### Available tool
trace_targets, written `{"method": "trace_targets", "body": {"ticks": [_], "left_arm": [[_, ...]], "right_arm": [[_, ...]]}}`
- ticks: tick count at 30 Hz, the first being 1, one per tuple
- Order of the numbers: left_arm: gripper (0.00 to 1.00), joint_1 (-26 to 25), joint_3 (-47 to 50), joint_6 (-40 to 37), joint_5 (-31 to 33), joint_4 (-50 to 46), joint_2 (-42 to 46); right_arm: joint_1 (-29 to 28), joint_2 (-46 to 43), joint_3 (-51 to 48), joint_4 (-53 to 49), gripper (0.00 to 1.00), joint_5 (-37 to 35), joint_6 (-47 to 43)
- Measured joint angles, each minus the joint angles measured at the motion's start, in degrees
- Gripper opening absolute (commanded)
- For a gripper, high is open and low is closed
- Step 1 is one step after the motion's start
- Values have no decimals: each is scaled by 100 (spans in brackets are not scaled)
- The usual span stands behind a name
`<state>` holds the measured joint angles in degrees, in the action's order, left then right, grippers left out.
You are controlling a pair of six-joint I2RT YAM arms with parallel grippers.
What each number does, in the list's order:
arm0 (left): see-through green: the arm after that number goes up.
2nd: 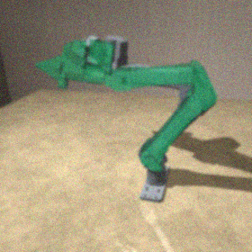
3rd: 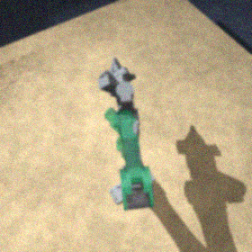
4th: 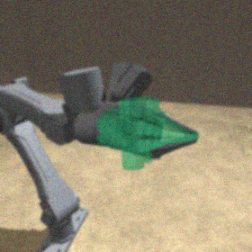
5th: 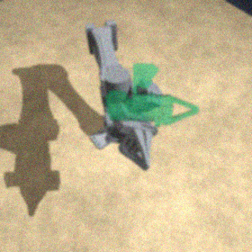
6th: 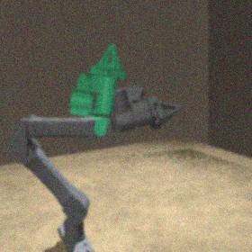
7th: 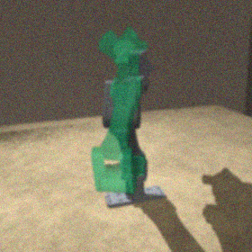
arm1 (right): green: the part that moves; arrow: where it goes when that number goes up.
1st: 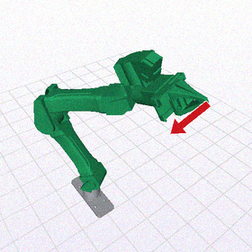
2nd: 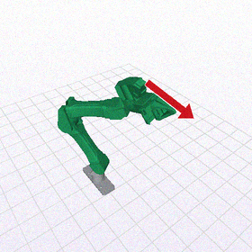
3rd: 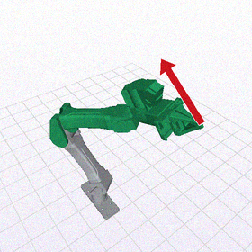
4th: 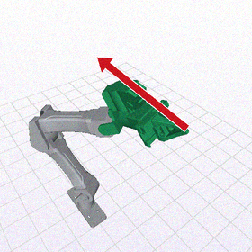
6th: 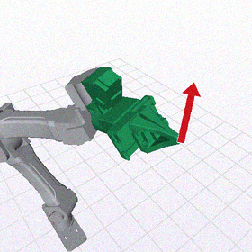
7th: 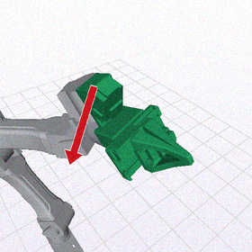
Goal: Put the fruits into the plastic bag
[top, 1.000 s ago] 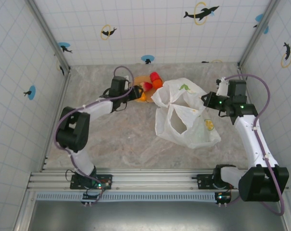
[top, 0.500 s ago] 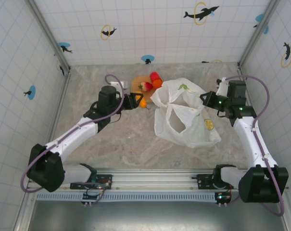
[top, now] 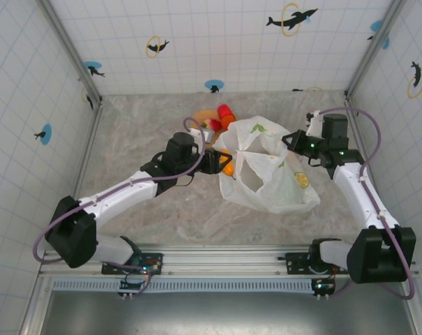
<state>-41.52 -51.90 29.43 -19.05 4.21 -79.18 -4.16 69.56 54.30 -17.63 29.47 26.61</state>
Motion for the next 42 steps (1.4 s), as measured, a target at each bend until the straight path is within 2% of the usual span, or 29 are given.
{"method": "trace_targets", "body": {"ticks": [7, 13, 18, 23, 30, 36, 42], "left_arm": [[48, -28, -387, -509, 33, -330, -577], [47, -39, -505, -901, 898, -505, -800], [47, -39, -496, -839, 1362, -402, -833], [48, -184, -170, -245, 1392, 361, -859], [49, -850, -9, 367, 1353, 1174, -1143], [50, -999, -9, 535, 1099, 1718, -1451], [52, -999, -479, 522, 748, 1862, -2415]], "right_arm": [[0, 127, 90, -26, 0, 44, -50], [0, 317, 358, -243, 0, 166, -254], [-2, 334, 378, -326, 0, 197, -299], [-125, 297, 164, 251, 0, 391, 251], [-341, 129, -387, 1060, 0, 518, 1093], [-348, -227, -831, 1596, 0, 382, 1556], [-348, -365, -1342, 2179, 0, 376, 2079]]}}
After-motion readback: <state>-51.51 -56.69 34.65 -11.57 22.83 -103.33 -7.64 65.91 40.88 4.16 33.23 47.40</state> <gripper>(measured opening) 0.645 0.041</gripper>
